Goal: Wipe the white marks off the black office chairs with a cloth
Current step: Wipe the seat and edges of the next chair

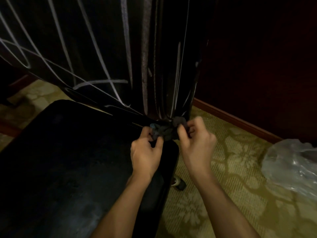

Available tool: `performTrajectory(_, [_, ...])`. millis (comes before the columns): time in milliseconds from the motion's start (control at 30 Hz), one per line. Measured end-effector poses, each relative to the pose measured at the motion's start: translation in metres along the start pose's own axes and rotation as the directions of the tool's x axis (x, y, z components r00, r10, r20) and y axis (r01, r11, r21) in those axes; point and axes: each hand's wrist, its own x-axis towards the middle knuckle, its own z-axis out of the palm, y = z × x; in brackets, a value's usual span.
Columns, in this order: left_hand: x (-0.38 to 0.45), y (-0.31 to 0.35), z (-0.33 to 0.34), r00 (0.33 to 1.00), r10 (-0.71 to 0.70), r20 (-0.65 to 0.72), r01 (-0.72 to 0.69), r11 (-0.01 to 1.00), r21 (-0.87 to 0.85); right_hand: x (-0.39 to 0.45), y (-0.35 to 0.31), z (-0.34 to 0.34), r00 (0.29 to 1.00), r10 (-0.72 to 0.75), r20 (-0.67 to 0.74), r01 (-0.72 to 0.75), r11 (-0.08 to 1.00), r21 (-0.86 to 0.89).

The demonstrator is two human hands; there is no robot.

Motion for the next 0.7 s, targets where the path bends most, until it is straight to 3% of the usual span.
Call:
performTrajectory(133, [0.001,0.001,0.000,0.998,0.047,0.040,-0.053,0.989,0.139,0.000,0.005,0.007,0.998,-0.057,0.011,0.057,0.993,-0.106])
performTrajectory(267, [-0.005,0.002,0.003,0.990,0.139,0.025,-0.141,0.961,0.239,-0.019,0.026,0.020,0.996,-0.010,0.092,0.023,0.989,-0.143])
performTrajectory(467, [-0.002,0.010,-0.004,0.991,0.126,-0.051,-0.125,0.992,0.024,0.010,-0.001,-0.004,0.990,-0.125,-0.069,0.121,0.990,-0.069])
performTrajectory(567, [-0.005,0.006,-0.002,0.993,0.103,-0.065,-0.101,0.994,0.039,0.005,0.003,0.008,0.998,-0.057,-0.018,0.055,0.994,-0.094])
performTrajectory(700, [-0.009,0.001,0.001,0.999,0.030,-0.043,-0.025,0.993,0.114,-0.021,0.026,0.027,0.978,0.148,0.145,-0.125,0.980,-0.155])
